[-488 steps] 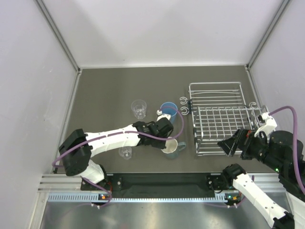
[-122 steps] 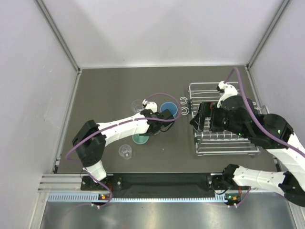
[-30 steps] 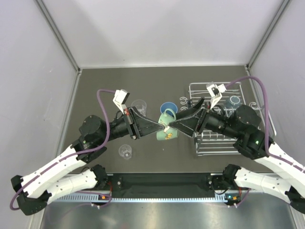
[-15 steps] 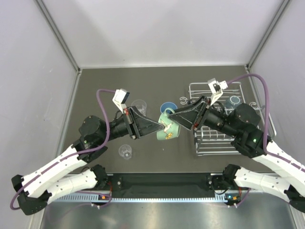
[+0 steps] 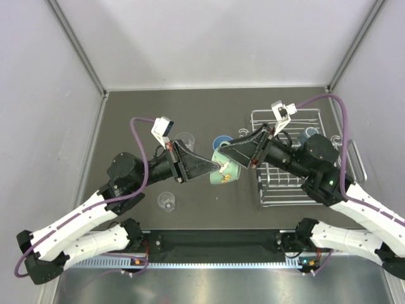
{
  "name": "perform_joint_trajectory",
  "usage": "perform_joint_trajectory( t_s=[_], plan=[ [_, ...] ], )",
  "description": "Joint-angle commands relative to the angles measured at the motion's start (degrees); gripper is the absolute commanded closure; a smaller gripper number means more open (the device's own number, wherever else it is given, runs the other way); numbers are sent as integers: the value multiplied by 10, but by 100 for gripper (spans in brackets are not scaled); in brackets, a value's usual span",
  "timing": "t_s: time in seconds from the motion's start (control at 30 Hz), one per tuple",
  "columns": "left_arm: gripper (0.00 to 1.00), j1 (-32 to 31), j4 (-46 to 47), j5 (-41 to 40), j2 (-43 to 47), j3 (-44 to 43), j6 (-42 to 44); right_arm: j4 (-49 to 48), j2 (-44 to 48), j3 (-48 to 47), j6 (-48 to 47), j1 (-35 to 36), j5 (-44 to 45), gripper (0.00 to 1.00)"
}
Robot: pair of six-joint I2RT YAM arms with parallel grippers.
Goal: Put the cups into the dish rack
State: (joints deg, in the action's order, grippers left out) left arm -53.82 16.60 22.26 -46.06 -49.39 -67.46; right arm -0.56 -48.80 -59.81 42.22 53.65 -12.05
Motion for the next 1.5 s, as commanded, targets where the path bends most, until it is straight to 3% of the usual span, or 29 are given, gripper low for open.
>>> perform_joint_trajectory(
  t_s=[0.0, 0.03, 0.13, 0.27, 0.37, 0.4, 0.53, 0.57, 0.67, 0.83, 1.03, 1.13, 1.3, 1.47],
  plan=[
    [100, 0, 80, 4, 4, -8, -2, -9, -8, -26, 3, 15, 4, 65],
    [100, 0, 81, 5, 5, -8, -2, -8, -9, -26, 3, 15, 4, 77],
    [100, 0, 81, 2, 6, -6, 1, -5, -11, -28, 5, 17, 1, 98],
    [100, 0, 65, -5, 12, -7, 16, 5, -10, -35, -2, 18, 11, 100],
    [100, -1, 28, -18, 20, -11, 43, 63, -9, -56, -23, 18, 35, 100],
    [96, 0, 9, -31, 26, -12, 51, 78, -8, -62, -33, 17, 41, 100],
    [46, 0, -67, -69, 48, -19, 96, 149, -8, -96, -58, 18, 72, 100],
    [28, 0, -86, -78, 60, -21, 114, 163, -8, -113, -65, 17, 90, 100],
    [6, -1, -164, -136, 85, -29, 148, 223, -15, -156, -92, 17, 139, 100],
    [4, 0, -298, -242, 121, -44, 189, 331, -57, -238, -136, 12, 212, 100],
    [10, -1, -405, -291, 124, -72, 235, 484, -139, -397, -194, -30, 302, 100],
    [13, 0, -416, -282, 128, -56, 232, 538, -173, -452, -224, -92, 311, 100],
    [15, -1, -387, -237, 142, -7, 212, 578, -212, -497, -274, -247, 244, 100],
    [15, 0, -381, -208, 141, 16, 211, 615, -270, -551, -283, -315, 226, 100]
  ],
)
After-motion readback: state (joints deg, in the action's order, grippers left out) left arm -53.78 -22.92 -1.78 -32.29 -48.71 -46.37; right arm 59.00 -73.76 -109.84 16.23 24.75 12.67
